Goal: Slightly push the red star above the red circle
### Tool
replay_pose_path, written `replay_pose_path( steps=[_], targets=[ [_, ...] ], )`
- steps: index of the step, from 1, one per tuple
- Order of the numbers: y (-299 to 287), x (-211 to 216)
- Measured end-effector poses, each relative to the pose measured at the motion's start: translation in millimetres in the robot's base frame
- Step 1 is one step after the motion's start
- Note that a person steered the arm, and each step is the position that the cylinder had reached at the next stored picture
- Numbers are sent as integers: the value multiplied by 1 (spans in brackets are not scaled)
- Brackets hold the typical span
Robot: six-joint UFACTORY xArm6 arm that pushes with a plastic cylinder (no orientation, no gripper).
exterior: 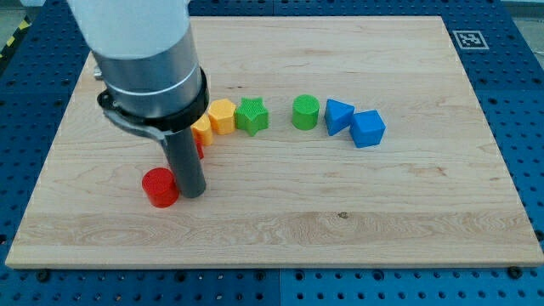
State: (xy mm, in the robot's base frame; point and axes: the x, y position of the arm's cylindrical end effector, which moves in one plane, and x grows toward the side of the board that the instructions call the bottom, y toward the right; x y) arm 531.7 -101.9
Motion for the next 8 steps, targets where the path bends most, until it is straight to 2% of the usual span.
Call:
replay_pose_path(
  steps=[2, 8],
  targets=[
    [9, -30],
    [4, -43]
  ],
)
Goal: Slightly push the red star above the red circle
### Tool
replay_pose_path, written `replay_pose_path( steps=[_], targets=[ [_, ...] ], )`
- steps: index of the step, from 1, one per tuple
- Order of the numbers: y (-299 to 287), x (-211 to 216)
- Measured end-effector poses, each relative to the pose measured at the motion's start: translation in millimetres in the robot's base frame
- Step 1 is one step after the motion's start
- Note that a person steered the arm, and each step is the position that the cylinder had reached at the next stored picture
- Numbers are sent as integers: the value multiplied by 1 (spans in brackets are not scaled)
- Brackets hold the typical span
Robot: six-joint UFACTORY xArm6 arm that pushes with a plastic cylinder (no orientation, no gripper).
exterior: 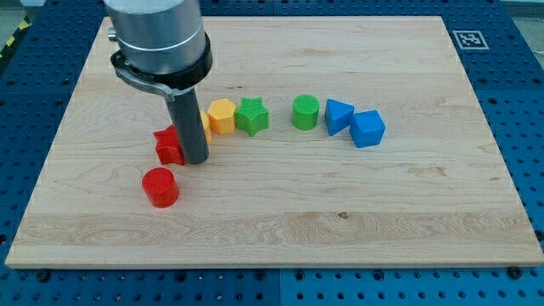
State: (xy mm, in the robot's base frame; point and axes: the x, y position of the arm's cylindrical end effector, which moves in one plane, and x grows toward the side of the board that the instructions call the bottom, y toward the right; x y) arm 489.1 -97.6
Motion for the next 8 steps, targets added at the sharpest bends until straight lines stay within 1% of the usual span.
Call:
replay_pose_path(
  steps=[1, 2, 3, 5, 6, 7, 8],
  targets=[
    [28, 1],
    [31, 1],
    [25, -4],
    [-21, -18],
    [-25, -21],
    [-20, -15],
    [4, 1]
  ],
)
